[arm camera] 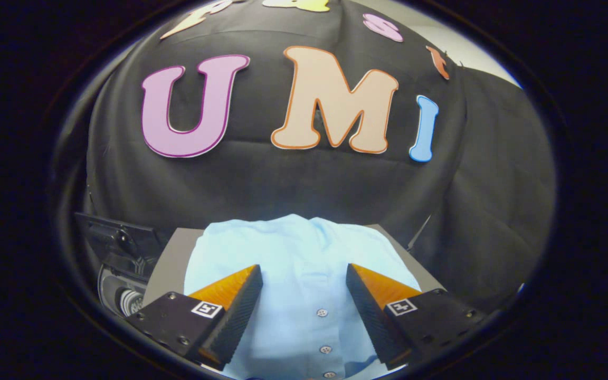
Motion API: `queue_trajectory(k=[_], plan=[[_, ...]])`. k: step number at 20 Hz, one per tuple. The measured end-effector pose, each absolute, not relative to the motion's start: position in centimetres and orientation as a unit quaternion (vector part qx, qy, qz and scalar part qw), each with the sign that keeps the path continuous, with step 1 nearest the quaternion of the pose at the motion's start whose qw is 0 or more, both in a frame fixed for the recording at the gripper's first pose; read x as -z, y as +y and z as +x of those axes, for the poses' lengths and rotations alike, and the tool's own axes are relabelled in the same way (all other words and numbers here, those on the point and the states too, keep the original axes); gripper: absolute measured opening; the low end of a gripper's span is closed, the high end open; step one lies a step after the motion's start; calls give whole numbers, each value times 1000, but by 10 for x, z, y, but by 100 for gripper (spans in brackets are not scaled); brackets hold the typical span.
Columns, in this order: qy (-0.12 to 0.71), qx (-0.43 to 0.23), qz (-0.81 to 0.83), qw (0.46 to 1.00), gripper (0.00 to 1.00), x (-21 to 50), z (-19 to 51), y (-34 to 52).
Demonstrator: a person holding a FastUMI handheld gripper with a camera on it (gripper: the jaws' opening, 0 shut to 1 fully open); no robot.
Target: Put the clothes into the washing machine and then close the washing machine lid.
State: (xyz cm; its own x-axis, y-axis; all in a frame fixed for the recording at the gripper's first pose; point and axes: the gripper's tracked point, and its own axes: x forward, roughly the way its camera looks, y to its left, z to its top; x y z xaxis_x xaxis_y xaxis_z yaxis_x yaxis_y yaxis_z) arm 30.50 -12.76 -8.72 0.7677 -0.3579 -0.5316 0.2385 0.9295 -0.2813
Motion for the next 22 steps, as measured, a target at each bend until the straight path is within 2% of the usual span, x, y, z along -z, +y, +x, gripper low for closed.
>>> queue_trajectory(k=[2, 7, 10, 12, 16, 19, 22], plan=[[359, 142, -86, 919, 96, 106, 299, -124], [372, 128, -18, 919, 95, 110, 299, -119], [377, 113, -44, 918, 95, 111, 302, -118], [381, 102, -40, 918, 89, 113, 301, -111], [370, 80, -45, 924, 30, 111, 307, -101], [367, 73, -65, 925, 16, 111, 298, -77], [360, 21, -62, 931, 13, 114, 286, -17]])
